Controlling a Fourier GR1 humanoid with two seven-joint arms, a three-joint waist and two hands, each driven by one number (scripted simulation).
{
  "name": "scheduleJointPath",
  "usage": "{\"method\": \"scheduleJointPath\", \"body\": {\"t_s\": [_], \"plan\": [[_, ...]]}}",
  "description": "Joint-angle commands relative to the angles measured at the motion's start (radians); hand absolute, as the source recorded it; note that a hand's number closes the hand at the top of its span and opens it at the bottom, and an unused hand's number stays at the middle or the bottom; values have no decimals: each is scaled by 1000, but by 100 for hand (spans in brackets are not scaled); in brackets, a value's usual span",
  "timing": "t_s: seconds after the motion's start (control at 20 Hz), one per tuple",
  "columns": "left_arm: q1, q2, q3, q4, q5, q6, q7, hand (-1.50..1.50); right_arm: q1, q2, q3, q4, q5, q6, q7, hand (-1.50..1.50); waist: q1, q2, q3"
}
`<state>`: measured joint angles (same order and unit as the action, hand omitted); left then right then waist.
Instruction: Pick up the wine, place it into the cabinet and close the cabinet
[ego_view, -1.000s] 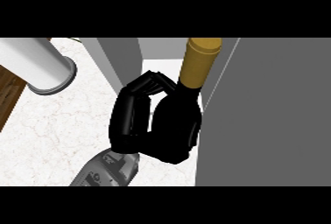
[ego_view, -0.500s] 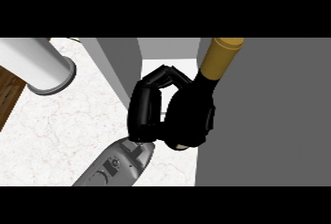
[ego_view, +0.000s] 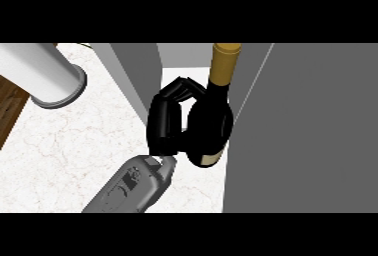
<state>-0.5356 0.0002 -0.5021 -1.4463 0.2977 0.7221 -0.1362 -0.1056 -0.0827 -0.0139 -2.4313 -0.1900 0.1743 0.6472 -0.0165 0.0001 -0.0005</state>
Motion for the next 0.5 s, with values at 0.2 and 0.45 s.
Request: {"method": "scheduleJointPath", "body": {"t_s": [0.2,0.45], "plan": [[57,0,-33,90,-38,9,-106,150,18,-2,-21,-131,-74,-24,56,-150,6,-1,0],[-8,0,-15,205,-24,1,-161,150,33,-10,-41,-109,-102,2,19,-150,2,0,0]]}}
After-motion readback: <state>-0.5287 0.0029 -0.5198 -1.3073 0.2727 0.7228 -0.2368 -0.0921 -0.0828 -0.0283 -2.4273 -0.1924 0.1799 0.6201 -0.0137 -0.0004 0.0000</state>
